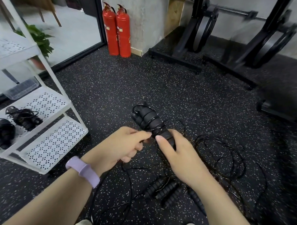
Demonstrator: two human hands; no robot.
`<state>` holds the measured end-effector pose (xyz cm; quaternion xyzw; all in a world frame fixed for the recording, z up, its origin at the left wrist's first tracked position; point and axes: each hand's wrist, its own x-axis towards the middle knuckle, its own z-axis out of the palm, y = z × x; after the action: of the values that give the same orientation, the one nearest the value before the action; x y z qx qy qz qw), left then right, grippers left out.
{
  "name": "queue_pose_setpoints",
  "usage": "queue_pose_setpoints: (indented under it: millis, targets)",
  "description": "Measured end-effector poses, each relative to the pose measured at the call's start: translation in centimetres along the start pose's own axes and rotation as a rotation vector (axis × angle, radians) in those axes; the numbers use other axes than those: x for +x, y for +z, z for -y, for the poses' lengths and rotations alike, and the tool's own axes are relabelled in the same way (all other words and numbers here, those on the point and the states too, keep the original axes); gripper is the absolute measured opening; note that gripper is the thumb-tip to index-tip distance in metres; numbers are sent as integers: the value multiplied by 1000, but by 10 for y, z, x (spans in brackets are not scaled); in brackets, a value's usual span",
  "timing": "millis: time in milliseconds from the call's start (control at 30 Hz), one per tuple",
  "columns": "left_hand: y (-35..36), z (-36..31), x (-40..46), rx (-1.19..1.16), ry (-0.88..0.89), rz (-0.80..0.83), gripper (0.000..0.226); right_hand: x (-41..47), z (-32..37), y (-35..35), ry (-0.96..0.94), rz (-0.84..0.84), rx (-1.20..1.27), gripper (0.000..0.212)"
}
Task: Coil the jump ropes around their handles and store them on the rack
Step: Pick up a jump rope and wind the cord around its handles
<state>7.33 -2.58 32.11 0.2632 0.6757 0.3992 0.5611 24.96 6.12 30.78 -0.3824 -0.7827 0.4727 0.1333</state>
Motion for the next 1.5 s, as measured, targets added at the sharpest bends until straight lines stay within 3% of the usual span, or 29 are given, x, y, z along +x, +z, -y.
queue_pose_setpoints:
  millis: [67,167,300,367,433,567,633,733,833,1000,1133,1200,1267,1367,1400,1500]
  targets:
    - [-2,-3,-1,-133,-4,72,30,-1,0,7,-82,-68,-235,40]
    - [-1,-5,-3,-255,18,119,44,0,3,16,-225,-165,-440,41]
    - [7,-1,-3,-180,87,-106,54,0,4,29,-331,-203,-452,57]
    - [6,2,-1,-162,106,-198,55,-2,5,28,-254,-164,-257,53]
    - [3,2,-2,-170,138,-177,48,0,6,23,-72,-63,77,48]
    - [0,-4,-11,-115,290,-64,32,3,14,6,284,487,895,81]
    - [1,-4,-13,-14,302,-38,36,1,15,3,329,661,1053,79]
    - [1,-4,-12,-11,301,-12,32,2,11,7,319,628,1130,63]
    - [0,-5,-8,13,247,-26,45,5,6,8,241,417,989,50]
    - [-6,0,-5,101,125,-18,43,3,1,6,110,130,449,46]
    - [-5,1,-2,150,79,0,75,2,-3,9,-22,-55,101,34]
    - [-8,-2,-6,163,55,58,72,0,-4,12,-43,-113,-47,35]
    - [-13,-3,-7,141,27,149,64,0,-4,14,-87,-148,-149,50]
    - [-13,-1,-8,-24,-1,246,16,-2,-5,16,-163,-179,-286,62]
    - [-12,0,-8,-63,-9,254,13,-2,-6,17,-175,-184,-326,63]
    - [-9,4,-7,-85,-29,199,36,-2,-7,18,-195,-197,-395,63]
